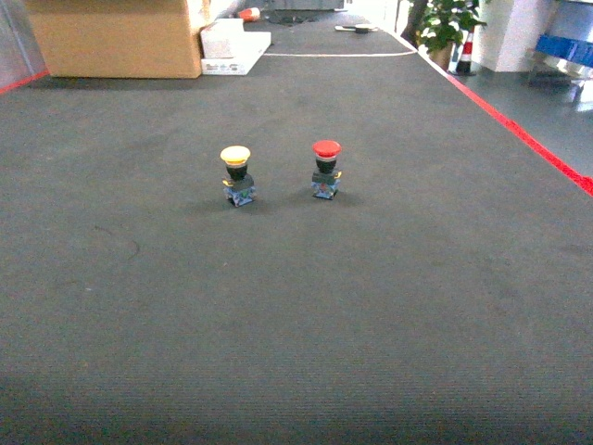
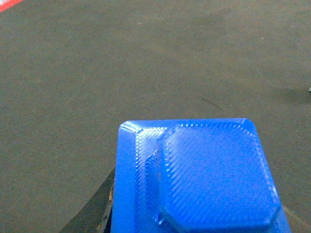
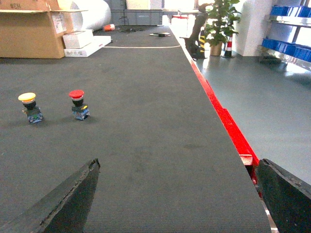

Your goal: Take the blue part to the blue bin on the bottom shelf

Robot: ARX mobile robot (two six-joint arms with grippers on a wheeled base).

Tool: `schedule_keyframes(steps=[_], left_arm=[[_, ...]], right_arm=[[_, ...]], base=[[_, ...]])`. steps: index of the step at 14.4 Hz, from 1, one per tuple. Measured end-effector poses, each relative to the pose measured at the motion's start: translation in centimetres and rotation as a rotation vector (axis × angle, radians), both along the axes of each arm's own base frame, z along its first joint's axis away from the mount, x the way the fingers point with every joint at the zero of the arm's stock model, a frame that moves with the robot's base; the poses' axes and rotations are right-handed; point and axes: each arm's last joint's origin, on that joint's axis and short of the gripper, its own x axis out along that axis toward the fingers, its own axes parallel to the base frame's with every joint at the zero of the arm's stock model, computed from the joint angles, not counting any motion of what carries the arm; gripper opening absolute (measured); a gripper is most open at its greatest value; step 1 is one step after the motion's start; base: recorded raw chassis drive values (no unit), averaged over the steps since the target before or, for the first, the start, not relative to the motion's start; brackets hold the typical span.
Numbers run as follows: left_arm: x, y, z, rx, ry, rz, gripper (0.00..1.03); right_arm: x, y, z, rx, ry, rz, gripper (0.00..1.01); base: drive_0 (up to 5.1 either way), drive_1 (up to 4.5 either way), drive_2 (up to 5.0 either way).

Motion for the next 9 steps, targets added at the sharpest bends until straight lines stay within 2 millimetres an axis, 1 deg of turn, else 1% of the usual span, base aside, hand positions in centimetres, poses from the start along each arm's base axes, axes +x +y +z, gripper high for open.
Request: schedule_keyframes(steps=[1, 2, 3, 4, 5, 6, 7, 8, 9], left_arm=[[-1.7, -0.6, 2.4, 0.012, -0.051, 0.005, 0.44], [-2.2, -0.8, 3.2, 0.013, -0.075, 0.006, 0.44], [-3.9, -1.2, 5.5, 0.023, -0.144, 0.027, 0.44], [-6.0, -1.7, 7.4, 0.030, -0.202, 0.048, 0.44], [-8.0, -2.2, 8.6, 0.044, -0.237, 0.057, 0.44], [-9.8, -2.8, 9.3, 0.054, -0.256, 0.048, 0.44], [-11.3, -3.0, 9.7, 0.057, -0.266, 0.050, 0.44], [-14.2, -3.4, 10.5, 0.047, -0.292, 0.063, 0.44], [-14.1, -3.8, 10.3, 0.048, -0.268, 0.032, 0.44]], right_arm=[[0.0, 0.0, 0.0, 0.000, 0.000, 0.000, 0.98], [0.0, 0.0, 0.0, 0.000, 0.000, 0.000, 0.98], [0.0, 0.0, 0.0, 0.000, 0.000, 0.000, 0.98], [0.0, 0.0, 0.0, 0.000, 0.000, 0.000, 0.98], [0.0, 0.0, 0.0, 0.000, 0.000, 0.000, 0.98], [0.0, 0.0, 0.0, 0.000, 0.000, 0.000, 0.98], [0.0, 0.0, 0.0, 0.000, 0.000, 0.000, 0.98], [0.0, 0.0, 0.0, 0.000, 0.000, 0.000, 0.98], [0.0, 0.0, 0.0, 0.000, 0.000, 0.000, 0.98]], base=[[0.0, 0.00, 0.0], [0.0, 0.00, 0.0], [0.0, 0.00, 0.0], [0.0, 0.00, 0.0], [0.0, 0.00, 0.0], [0.0, 0.00, 0.0], [0.0, 0.00, 0.0], [0.0, 0.00, 0.0], [0.0, 0.00, 0.0]])
